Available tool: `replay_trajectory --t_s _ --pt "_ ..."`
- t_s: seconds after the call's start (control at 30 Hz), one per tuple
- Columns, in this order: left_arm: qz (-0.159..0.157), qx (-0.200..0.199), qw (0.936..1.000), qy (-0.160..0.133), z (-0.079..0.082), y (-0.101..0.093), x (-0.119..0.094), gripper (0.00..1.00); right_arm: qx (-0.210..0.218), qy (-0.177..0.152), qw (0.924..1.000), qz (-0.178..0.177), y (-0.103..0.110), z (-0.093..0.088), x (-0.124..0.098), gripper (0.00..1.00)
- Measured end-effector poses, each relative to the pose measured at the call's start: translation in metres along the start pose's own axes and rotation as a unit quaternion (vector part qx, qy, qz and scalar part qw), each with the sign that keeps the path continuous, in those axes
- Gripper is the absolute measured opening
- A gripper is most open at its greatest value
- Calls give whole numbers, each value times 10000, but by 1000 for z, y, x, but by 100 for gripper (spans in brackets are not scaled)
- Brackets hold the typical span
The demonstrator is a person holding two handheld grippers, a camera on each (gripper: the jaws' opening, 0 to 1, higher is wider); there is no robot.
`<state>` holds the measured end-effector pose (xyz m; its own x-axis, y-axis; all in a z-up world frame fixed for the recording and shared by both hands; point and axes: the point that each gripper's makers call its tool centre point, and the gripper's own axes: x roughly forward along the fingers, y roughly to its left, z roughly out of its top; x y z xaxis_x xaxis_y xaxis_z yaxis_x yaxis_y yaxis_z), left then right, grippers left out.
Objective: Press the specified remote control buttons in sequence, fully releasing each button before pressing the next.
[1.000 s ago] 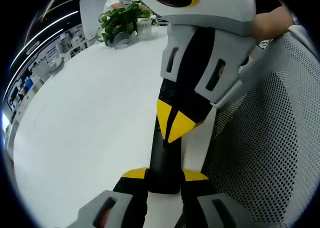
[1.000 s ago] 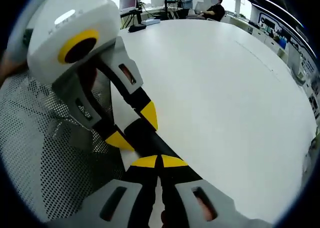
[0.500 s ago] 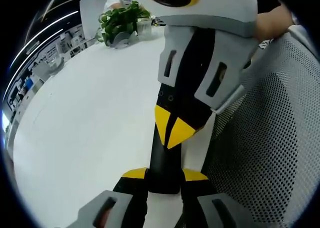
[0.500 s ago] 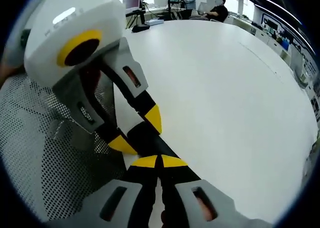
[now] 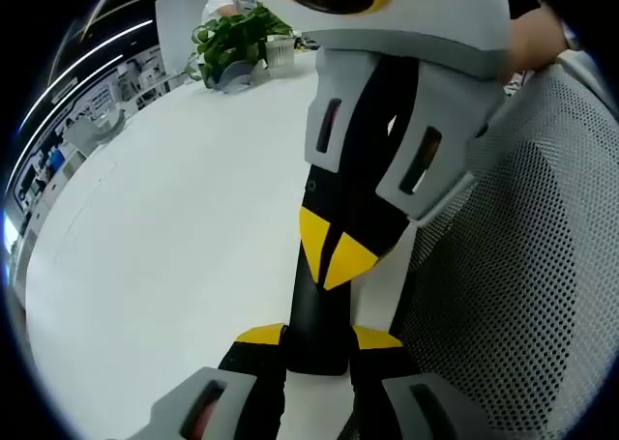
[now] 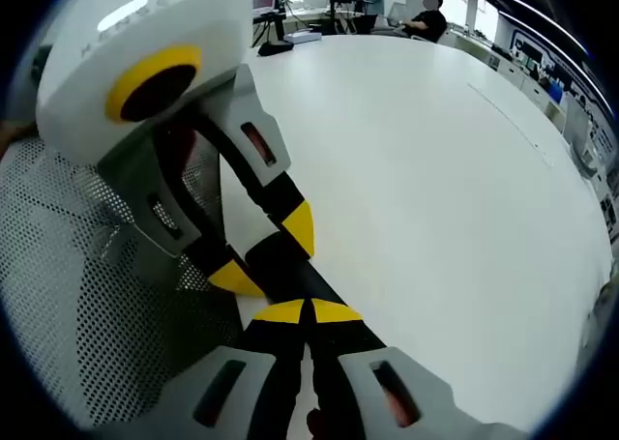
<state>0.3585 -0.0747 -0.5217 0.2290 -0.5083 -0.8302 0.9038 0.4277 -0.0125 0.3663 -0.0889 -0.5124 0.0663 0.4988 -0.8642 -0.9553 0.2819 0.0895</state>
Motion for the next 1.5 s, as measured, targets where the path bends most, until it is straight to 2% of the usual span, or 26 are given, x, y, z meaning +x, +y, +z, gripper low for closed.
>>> replay_trajectory --t_s 0.23,0.33,0.57,1.17,1.23,1.33,1.43,1.5 --pt "3 -7 10000 -12 0 0 0 25 -89 85 9999 -102 1 0 -1 0" --pt "8 -15 10000 -24 1 0 0 25 85 78 9999 -91 0 0 -2 0" --pt "5 -17 10000 -40 1 1 0 25 -82 170 9998 -80 2 1 -2 0" --pt "40 -80 10000 -14 1 1 0 25 -98 2 9998 -153 1 1 -3 0" --pt "49 -90 9999 -16 1 1 0 25 28 -107 9999 -75 1 3 -6 0" --pt "44 -118 9999 -34 2 1 0 25 275 -468 9985 -33 -1 18 -17 0" --pt "38 -115 9999 -33 1 1 1 25 388 -579 9975 -138 -6 25 -30 0" --pt "40 -109 9999 -36 1 1 0 25 497 -797 9954 -184 -8 33 -40 0"
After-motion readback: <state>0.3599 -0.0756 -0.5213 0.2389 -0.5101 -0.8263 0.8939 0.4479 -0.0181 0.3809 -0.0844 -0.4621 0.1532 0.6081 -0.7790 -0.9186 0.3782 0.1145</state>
